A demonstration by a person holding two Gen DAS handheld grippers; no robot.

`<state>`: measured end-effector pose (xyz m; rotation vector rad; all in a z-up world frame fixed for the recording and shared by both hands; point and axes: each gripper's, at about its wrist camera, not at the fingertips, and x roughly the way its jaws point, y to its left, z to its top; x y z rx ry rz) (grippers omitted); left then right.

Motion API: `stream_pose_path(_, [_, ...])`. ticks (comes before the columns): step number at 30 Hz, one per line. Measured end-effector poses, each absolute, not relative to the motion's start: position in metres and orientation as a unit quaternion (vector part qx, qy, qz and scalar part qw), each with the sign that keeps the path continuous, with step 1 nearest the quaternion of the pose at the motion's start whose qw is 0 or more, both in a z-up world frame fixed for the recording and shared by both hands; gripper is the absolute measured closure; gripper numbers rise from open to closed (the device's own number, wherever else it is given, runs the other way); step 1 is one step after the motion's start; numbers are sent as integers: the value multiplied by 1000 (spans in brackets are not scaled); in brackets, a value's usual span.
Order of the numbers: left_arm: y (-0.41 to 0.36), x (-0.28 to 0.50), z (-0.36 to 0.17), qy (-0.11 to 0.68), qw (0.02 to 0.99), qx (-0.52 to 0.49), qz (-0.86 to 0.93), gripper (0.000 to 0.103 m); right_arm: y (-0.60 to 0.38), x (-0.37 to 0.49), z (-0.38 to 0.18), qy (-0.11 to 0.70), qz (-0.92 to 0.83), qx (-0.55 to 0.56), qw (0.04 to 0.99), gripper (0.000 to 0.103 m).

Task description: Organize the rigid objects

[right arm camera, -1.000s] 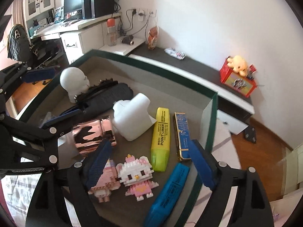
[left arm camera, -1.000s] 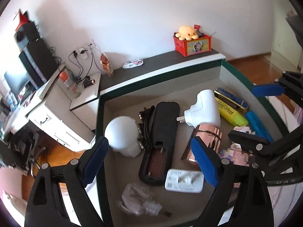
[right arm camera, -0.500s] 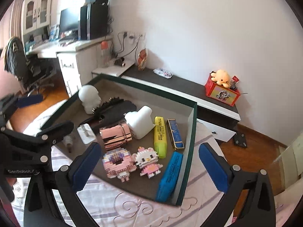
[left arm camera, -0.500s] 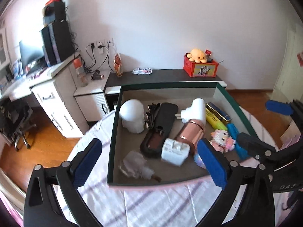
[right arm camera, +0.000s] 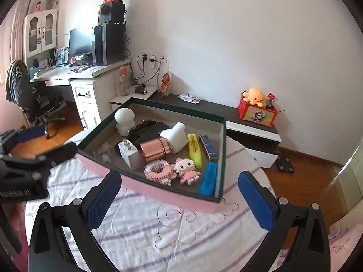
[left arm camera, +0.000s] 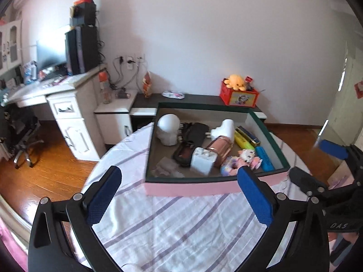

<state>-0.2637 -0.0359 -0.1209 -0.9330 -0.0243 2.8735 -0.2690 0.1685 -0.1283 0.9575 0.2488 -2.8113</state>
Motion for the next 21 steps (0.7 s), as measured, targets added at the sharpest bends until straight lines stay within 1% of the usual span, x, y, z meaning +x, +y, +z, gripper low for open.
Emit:
stream_pose_path(6, [-51,-226,-109,-15,49,-282,958,0,185,-229,-121,35,-949,302,82,0])
stream_pose_path(10, [-50,-196,-99,-3,50,-262,964,0,185,-198,-108,9,-957,275,91,0])
stream_pose_path(14, [-43,-166,-88,17,55,-240,969,0,179,-175,-98,7,-960,261,102,0])
stream_pose_path(21, [-37,-118,-66,29,74,-204,976,0,169,-129,-83,9,-965,234,119,0])
